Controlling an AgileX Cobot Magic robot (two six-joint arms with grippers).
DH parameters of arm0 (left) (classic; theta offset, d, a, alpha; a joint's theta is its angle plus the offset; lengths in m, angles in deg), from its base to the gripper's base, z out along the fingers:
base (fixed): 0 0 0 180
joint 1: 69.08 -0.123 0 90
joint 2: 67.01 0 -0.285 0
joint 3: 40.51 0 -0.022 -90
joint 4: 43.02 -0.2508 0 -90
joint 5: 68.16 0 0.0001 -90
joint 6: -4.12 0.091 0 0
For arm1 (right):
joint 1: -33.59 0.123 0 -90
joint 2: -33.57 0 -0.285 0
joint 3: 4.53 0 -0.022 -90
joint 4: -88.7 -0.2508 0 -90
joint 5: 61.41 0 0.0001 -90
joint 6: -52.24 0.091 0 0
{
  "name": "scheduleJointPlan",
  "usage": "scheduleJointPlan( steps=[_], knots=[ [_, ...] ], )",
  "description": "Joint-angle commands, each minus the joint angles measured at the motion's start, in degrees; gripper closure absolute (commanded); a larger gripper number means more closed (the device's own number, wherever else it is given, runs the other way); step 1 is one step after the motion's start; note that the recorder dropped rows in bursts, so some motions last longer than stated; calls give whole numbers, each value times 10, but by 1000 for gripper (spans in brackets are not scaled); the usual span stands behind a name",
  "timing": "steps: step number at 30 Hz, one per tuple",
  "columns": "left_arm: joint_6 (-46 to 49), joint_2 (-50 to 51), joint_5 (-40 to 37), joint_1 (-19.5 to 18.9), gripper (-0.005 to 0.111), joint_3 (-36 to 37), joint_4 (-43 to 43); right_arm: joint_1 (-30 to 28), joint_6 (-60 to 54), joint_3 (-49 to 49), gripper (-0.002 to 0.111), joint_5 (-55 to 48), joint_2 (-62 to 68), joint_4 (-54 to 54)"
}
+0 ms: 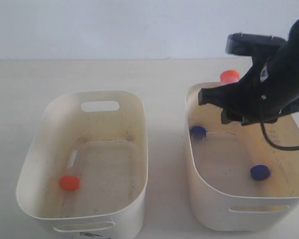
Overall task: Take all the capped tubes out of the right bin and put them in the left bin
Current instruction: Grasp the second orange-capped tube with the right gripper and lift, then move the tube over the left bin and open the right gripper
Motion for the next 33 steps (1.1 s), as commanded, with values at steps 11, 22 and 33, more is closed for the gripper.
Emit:
scheduleJointPlan(
  steps=[11, 22, 33],
  knots=[
    [-7, -1, 8, -1, 102, -2, 4, 95, -260, 0, 108, 107, -152, -357],
    [-7, -1, 8, -1, 102, -2, 4, 259, -254, 0, 108, 262, 2, -362],
    [-7, -1, 8, -1, 102, -2, 4, 274, -262, 0, 46, 275, 73, -367]
  ],
)
